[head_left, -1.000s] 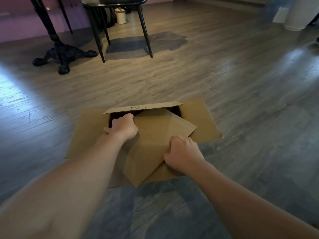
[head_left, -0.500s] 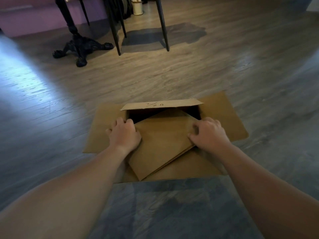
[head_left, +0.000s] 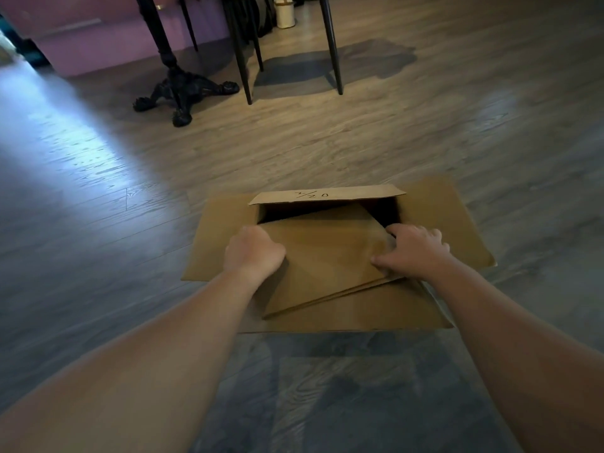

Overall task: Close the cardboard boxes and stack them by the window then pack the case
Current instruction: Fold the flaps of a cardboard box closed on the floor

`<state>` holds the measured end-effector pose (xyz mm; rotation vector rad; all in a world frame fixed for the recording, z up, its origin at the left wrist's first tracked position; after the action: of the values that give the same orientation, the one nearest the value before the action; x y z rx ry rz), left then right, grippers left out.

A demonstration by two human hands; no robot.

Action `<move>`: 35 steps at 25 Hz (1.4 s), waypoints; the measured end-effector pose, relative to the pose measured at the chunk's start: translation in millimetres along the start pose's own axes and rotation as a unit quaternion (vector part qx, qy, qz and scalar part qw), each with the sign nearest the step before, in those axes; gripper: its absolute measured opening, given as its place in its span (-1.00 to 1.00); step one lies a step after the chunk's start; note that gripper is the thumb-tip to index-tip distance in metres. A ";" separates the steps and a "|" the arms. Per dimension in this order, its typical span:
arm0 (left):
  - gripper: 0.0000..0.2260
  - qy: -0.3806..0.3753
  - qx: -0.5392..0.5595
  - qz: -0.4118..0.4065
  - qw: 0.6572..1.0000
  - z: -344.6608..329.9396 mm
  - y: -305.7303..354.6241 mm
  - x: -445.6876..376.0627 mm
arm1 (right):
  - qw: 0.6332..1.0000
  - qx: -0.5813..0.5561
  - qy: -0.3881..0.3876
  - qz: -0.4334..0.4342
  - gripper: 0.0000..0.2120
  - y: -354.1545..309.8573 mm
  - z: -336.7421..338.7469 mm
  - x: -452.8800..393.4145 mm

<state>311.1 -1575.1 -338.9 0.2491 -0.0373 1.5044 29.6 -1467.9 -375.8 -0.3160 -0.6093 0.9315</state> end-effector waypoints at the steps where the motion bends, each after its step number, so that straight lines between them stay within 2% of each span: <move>1: -0.86 -0.013 0.016 -0.004 1.000 -0.1 5.6 -4.1 | 1.000 -0.003 0.005 -0.009 -0.27 2.7 0.6 1.2; 3: -0.99 -0.029 0.082 -0.017 0.996 -2.7 9.6 -17.6 | 0.999 -0.033 0.034 -0.022 -0.25 7.6 4.6 3.5; 6: -0.56 -0.046 0.156 -0.054 0.985 -12.8 13.0 -34.4 | 0.996 -0.064 0.063 -0.010 -0.22 13.5 8.6 9.9; 8: -0.45 -0.050 0.167 -0.079 0.982 -19.7 14.2 -39.1 | 0.997 -0.049 0.059 0.012 -0.26 14.8 5.4 15.3; 12: -0.47 -0.044 0.101 -0.126 0.986 -29.7 12.9 -43.2 | 0.997 0.010 0.063 0.038 -0.31 13.9 -1.5 21.9; 14: -0.48 -0.030 0.103 -0.128 0.986 -27.8 11.1 -44.1 | 0.997 0.034 0.057 0.047 -0.32 14.4 -2.7 20.8; 17: -0.50 -0.020 0.081 -0.139 0.987 -27.5 11.8 -43.3 | 0.994 0.083 0.043 0.060 -0.51 16.5 -5.6 21.4; 21: -0.53 -0.020 0.029 -0.186 0.982 -34.9 22.5 -33.9 | 0.991 0.121 0.038 0.048 -0.66 17.2 -3.2 29.8; 24: -0.65 -0.003 0.022 -0.214 0.977 -35.9 37.4 -24.6 | 0.988 0.153 0.010 0.035 -0.79 27.5 0.0 40.0; 27: -0.74 0.040 -0.016 -0.259 0.965 -36.0 56.6 -11.3 | 0.987 0.154 0.042 0.020 -0.82 48.7 11.6 49.2; 29: -0.63 0.079 -0.093 -0.231 0.965 -39.4 60.0 -8.2 | 0.988 0.131 0.079 0.023 -0.83 57.3 23.9 49.6; 31: -0.38 0.065 -0.157 -0.143 0.975 -45.1 52.1 -8.8 | 0.984 0.126 0.107 0.062 -0.88 56.4 33.6 45.6; 33: -0.30 0.022 -0.143 -0.100 0.984 -54.5 47.4 -7.3 | 0.977 0.139 0.124 0.100 -0.70 53.6 38.4 37.3; 35: -0.30 0.013 -0.141 -0.138 0.980 -67.5 50.4 -3.6 | 0.980 0.130 0.118 0.095 -0.45 55.6 41.2 26.6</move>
<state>252.3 -1563.7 -398.2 0.0049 -0.1866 1.2074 -20.0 -1414.6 -361.9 -0.2475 -0.2375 1.1251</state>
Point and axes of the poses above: each hand's wrist, its own x-axis away from the middle knuckle, its own z-axis out of the back of the hand, y = z × x, the point moved 7 cm from there along -x, towards the middle knuckle, and after that the axes turned 15 degrees about -x, right-handed, at the moved point
